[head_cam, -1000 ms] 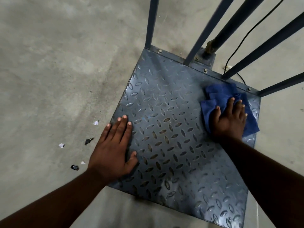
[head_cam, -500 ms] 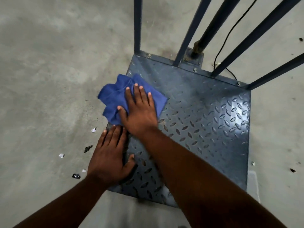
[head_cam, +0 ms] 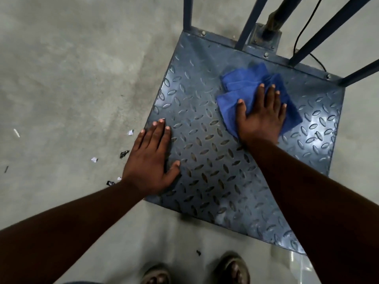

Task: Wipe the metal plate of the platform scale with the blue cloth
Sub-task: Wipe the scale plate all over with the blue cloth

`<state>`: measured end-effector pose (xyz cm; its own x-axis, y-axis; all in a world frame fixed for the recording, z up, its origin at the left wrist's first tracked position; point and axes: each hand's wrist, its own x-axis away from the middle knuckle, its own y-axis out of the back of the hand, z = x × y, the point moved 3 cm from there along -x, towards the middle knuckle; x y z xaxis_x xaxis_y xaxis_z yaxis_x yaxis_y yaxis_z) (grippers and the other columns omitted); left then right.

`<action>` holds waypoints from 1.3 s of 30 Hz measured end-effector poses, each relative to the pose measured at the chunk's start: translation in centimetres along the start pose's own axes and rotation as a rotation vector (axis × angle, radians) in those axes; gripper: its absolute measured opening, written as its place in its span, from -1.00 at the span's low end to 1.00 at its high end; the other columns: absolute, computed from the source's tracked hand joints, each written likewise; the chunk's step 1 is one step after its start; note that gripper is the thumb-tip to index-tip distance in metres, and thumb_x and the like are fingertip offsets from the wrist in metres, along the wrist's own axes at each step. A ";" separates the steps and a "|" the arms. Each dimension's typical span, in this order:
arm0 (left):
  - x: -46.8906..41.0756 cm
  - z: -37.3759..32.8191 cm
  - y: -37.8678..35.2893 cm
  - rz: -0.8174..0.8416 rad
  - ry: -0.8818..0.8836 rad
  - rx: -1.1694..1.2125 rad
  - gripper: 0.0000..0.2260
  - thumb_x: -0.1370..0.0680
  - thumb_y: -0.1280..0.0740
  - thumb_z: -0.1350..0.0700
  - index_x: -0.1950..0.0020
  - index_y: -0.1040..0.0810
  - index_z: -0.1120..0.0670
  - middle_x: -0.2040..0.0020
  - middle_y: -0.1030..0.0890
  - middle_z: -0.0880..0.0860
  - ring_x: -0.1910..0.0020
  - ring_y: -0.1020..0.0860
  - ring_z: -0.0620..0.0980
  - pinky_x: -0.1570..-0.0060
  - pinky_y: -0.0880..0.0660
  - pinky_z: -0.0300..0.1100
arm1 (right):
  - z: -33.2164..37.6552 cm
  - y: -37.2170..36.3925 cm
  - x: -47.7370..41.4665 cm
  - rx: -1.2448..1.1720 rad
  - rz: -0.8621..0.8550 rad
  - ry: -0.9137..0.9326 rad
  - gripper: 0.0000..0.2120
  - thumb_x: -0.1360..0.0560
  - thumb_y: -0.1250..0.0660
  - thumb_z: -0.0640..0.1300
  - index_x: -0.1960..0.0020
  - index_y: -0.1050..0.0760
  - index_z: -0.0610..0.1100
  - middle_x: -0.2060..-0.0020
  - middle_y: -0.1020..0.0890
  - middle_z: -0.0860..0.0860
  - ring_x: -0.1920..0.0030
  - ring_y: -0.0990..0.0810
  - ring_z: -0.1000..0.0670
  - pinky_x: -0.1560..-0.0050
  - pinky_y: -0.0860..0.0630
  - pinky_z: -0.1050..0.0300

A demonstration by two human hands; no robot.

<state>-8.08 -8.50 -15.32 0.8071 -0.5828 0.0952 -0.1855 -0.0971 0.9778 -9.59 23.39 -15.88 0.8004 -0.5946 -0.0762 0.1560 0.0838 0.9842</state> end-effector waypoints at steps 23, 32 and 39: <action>-10.1 -8.6 -0.7 -0.108 0.177 0.059 -0.22 -0.65 -0.12 -0.31 -0.74 -0.11 0.12 -0.75 -0.07 0.15 -0.73 -0.04 0.14 -0.68 0.05 0.19 | -0.1 0.2 -0.3 -0.009 0.008 0.027 -0.30 -0.65 0.01 0.29 -0.67 -0.13 -0.08 -0.64 -0.18 -0.15 -0.65 -0.10 -0.18 -0.61 -0.01 -0.24; -10.1 -8.8 -0.6 -0.093 0.174 0.054 -0.21 -0.64 -0.09 -0.32 -0.75 -0.09 0.12 -0.76 -0.06 0.14 -0.74 0.00 0.12 -0.68 0.06 0.19 | 7.3 -1.3 -5.4 0.009 0.078 0.082 -0.32 -0.66 0.10 0.19 -0.67 -0.10 -0.14 -0.65 -0.14 -0.19 -0.66 -0.06 -0.18 -0.62 0.01 -0.26; -10.2 -8.4 -0.7 -0.122 0.226 0.111 -0.17 -0.59 -0.18 -0.32 -0.68 -0.24 0.22 -0.67 -0.27 0.25 -0.68 -0.20 0.20 -0.69 -0.01 0.14 | 16.4 -2.7 -7.5 -0.069 0.266 0.546 -0.41 -0.68 -0.05 0.12 -0.68 -0.09 0.01 -0.67 -0.12 -0.02 -0.66 -0.05 -0.04 -0.63 0.08 -0.11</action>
<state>-11.51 4.33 -15.37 0.9295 -0.3677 0.0299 -0.1300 -0.2505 0.9594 -25.50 14.48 -15.31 0.9953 -0.0516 0.0815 -0.0672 0.2352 0.9696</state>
